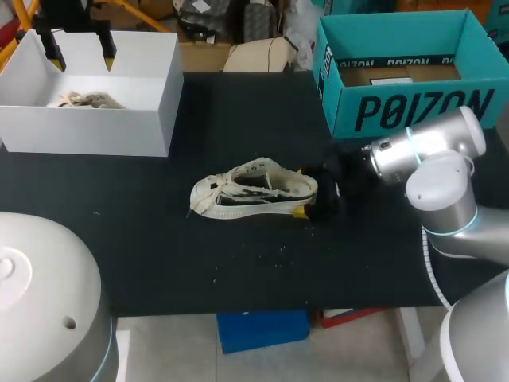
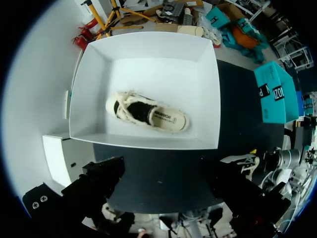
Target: Take the shoe out of the shoebox, open the shoe tongue, remove and reinsert the insole, then place the shoe into the shoebox
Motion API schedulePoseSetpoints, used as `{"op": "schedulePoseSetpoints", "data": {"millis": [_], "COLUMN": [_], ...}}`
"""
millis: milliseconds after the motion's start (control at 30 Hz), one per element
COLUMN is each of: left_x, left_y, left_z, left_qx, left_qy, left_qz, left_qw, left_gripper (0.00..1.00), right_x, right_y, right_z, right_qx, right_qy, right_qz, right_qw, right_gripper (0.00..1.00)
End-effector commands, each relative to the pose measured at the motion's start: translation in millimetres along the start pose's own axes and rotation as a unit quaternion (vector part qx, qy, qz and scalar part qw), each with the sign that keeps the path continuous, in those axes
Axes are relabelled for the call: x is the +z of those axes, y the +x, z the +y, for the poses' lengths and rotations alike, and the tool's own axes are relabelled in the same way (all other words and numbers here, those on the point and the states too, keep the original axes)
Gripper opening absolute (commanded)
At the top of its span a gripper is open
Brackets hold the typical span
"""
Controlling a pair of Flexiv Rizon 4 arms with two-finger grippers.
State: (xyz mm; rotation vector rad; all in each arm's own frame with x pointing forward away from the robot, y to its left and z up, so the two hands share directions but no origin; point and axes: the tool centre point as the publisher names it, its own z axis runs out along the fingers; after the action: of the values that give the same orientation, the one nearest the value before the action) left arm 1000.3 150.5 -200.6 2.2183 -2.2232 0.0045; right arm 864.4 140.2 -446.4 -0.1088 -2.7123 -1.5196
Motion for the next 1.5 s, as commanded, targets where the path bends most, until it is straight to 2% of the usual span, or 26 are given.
{"op": "schedulePoseSetpoints", "data": {"millis": [33, 267, 333, 667, 767, 900, 1000, 1233, 1367, 1500], "left_x": [0, 0, 0, 0, -6, -8, -6, 10, 16, 17], "left_y": [0.2, 0.2, 0.2, 0.2, 14.5, 36.8, 60.5, 113.1, 140.1, 144.7], "left_z": [0, 0, 0, 0, 7, 20, 34, 62, 71, 72], "left_qx": [-0.001, -0.001, -0.001, -0.001, -0.001, -0.023, -0.034, -0.028, 0.050, 0.068], "left_qy": [-0.001, -0.001, -0.001, -0.001, 0.005, 0.003, 0.015, 0.019, -0.003, -0.008], "left_qz": [-0.001, -0.001, -0.001, -0.001, -0.045, -0.071, -0.095, -0.083, -0.041, -0.035], "left_qw": [1.000, 1.000, 1.000, 1.000, 0.999, 0.997, 0.995, 0.996, 0.998, 0.997], "left_gripper": [1.00, 1.00, 1.00, 1.00, 1.00, 1.00, 1.00, 1.00, 1.00, 1.00], "right_x": [-2, -4, -4, -4, -4, -4, -4, -4, -4, -4], "right_y": [0.5, -1.0, -0.8, -0.7, -0.7, -0.7, -0.7, -0.7, -0.7, -0.7], "right_z": [-1.2, -0.6, -0.4, -0.6, -0.6, -0.6, -0.6, -0.6, -0.6, -0.6], "right_qx": [0.001, -0.001, 0.002, 0.005, 0.005, 0.005, 0.005, 0.005, 0.005, 0.005], "right_qy": [-0.002, -0.008, 0.000, -0.008, -0.008, -0.008, -0.008, -0.008, -0.008, -0.008], "right_qz": [0.000, 0.008, 0.009, 0.008, 0.008, 0.008, 0.008, 0.008, 0.008, 0.008], "right_qw": [1.000, 1.000, 1.000, 1.000, 1.000, 1.000, 1.000, 1.000, 1.000, 1.000], "right_gripper": [1.00, 1.00, 0.00, 0.00, 0.00, 0.00, 0.00, 0.00, 0.00, 0.00]}}
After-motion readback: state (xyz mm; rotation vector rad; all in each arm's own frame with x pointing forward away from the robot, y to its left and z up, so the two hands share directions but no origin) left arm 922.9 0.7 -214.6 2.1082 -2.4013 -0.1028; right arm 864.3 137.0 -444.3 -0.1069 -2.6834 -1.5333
